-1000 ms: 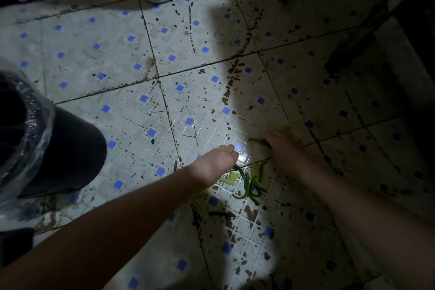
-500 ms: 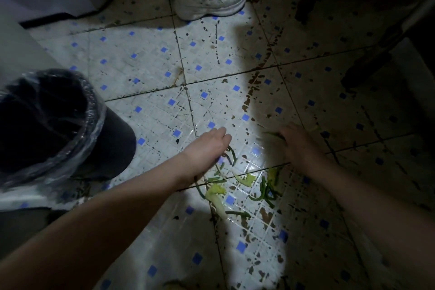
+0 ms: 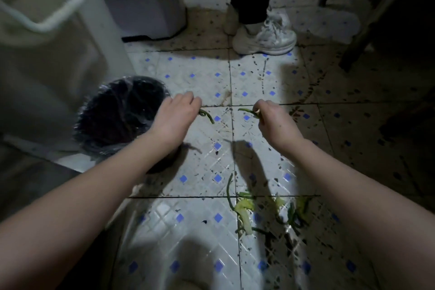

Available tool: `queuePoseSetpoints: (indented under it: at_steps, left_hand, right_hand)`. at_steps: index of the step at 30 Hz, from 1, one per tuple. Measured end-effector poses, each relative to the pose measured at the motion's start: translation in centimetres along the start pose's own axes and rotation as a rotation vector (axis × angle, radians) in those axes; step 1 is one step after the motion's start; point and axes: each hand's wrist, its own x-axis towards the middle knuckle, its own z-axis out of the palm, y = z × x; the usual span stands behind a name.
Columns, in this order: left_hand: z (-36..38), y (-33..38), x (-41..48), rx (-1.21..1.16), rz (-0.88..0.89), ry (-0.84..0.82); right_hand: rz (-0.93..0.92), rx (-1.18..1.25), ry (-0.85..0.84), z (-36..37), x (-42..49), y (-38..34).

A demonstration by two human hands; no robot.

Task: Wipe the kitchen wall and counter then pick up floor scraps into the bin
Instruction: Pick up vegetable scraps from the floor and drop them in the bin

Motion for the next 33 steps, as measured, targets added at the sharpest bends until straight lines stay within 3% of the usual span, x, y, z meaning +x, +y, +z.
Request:
queuePoseSetpoints:
  at_steps: [4,10,19,26,33]
  left_hand:
    - [-2.2,-3.6,-1.5,0.035,-0.124,0.052]
    - [-2.8,-7.5,-4.7,0.022,-0.327,-0.037]
    - [-1.6,-9.3,-9.4,-0.211,-0.47,-0.115]
    - [-2.3,-9.8,-10.0,-0.198,-0.537,-0.09]
    - [-3.4,-8.3,-8.6,-0.122,-0.471,-0.048]
  right_hand:
    - [-0.086,-0.001,0.045,-0.6,2.4,-3.5]
    - [-0.228,0.027,0.092,-0.6,5.7,-9.6]
    - [-0.402,0.121,0.059,2.7,7.9,-19.1]
    - [-0.461,0.121,-0.034,4.4,7.5,-20.3]
    - [-0.437,-0.062,0.03,3.4,6.4,-16.5]
